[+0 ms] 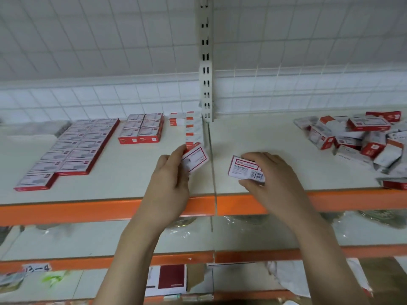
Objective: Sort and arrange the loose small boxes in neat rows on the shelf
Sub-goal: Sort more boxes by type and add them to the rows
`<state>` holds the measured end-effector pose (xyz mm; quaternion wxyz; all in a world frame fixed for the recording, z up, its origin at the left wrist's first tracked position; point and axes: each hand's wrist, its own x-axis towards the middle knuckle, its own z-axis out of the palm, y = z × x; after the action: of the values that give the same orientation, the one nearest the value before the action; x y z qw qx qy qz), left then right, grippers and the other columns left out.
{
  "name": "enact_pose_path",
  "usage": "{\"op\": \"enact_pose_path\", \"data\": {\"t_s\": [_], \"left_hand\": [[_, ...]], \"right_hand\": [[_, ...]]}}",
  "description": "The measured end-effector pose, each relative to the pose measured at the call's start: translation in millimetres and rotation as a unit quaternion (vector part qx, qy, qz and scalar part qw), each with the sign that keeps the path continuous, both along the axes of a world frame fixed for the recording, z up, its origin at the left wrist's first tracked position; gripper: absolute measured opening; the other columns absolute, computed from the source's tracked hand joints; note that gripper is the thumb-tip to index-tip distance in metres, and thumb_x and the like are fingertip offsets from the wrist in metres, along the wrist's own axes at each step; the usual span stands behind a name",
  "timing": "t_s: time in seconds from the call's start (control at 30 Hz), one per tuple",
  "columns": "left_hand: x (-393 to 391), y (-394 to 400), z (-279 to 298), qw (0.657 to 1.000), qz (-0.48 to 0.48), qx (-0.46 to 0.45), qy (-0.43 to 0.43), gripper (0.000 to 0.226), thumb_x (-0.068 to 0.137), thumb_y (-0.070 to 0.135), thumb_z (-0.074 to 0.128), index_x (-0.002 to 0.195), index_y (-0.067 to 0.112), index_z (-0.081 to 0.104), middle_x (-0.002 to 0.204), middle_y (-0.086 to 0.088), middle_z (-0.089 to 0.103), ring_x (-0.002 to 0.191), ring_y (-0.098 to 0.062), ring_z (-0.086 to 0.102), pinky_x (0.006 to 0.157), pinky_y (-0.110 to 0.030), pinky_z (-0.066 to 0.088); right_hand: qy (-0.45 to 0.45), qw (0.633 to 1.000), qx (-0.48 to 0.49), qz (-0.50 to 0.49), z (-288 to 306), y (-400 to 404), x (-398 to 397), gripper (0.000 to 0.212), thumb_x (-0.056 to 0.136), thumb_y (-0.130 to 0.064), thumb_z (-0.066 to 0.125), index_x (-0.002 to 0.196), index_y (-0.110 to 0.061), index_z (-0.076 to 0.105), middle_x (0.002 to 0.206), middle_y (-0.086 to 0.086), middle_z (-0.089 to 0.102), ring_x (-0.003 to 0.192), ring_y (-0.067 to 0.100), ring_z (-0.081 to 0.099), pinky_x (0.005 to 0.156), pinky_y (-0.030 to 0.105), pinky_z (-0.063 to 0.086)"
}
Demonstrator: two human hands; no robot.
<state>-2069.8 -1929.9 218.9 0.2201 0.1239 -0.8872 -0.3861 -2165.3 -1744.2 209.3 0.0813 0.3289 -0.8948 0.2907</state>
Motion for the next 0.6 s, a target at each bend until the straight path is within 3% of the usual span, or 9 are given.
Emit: {"op": "enact_pose_path", "data": {"t_s": [0.03,0.1,0.2,0.33,0.47,0.6], "left_hand": [[3.5,-11.4,1.4,1.0,-0.002,0.002,-0.007,0.052,0.092,0.014,0.052,0.141,0.018,0.034,0.106,0.002,0.043,0.087,-0.006,0.048,0.084,-0.004,0.038],[10.7,-37.4,4.3,1.0,-0.004,0.005,-0.01,0.063,0.084,0.016,0.066,0.14,0.02,0.036,0.109,0.006,0.043,0.091,-0.003,0.044,0.076,0.003,0.033],[24.1,-83.3,8.6,0.999,0.027,-0.011,0.02,0.063,0.077,0.013,0.073,0.134,0.021,0.045,0.109,0.005,0.049,0.096,-0.01,0.05,0.079,-0.01,0.039],[47.1,-143.3,14.0,0.996,0.057,-0.035,0.059,0.055,0.075,0.013,0.075,0.125,0.02,0.054,0.103,0.005,0.054,0.09,-0.01,0.052,0.077,-0.016,0.044],[67.5,-190.0,14.9,0.996,0.042,-0.046,0.061,0.053,0.074,0.017,0.076,0.123,0.02,0.056,0.098,0.009,0.052,0.081,0.0,0.05,0.072,-0.005,0.039],[83.1,-218.4,10.8,0.997,0.025,-0.044,0.064,0.039,0.074,0.018,0.075,0.11,0.023,0.061,0.097,0.006,0.061,0.083,-0.003,0.056,0.067,-0.007,0.043]], "right_hand": [[-0.002,1.0,-0.003,0.002,0.0,-12.8,2.8,0.042,0.077,-0.016,0.069,0.117,-0.022,0.055,0.106,-0.006,0.06,0.098,0.016,0.049,0.075,0.024,0.036],[0.002,1.0,-0.005,0.008,0.0,-40.3,9.7,0.042,0.078,-0.016,0.069,0.118,-0.021,0.056,0.107,-0.005,0.06,0.098,0.017,0.049,0.075,0.024,0.035],[0.013,1.0,-0.01,0.013,1.1,-84.2,23.3,0.044,0.078,-0.017,0.069,0.12,-0.021,0.055,0.109,-0.005,0.06,0.1,0.015,0.048,0.074,0.018,0.029],[0.009,1.0,-0.011,0.016,2.7,-139.7,45.5,0.047,0.081,-0.02,0.069,0.125,-0.021,0.052,0.116,-0.004,0.059,0.105,0.013,0.047,0.078,0.018,0.031],[0.003,1.0,-0.007,0.012,1.2,-182.5,66.5,0.047,0.081,-0.023,0.068,0.125,-0.023,0.051,0.116,-0.004,0.058,0.105,0.012,0.047,0.078,0.017,0.03],[0.008,1.0,0.007,0.013,0.5,-211.2,81.7,0.046,0.081,-0.024,0.068,0.124,-0.025,0.051,0.116,-0.006,0.058,0.105,0.012,0.047,0.076,0.015,0.028]]}}
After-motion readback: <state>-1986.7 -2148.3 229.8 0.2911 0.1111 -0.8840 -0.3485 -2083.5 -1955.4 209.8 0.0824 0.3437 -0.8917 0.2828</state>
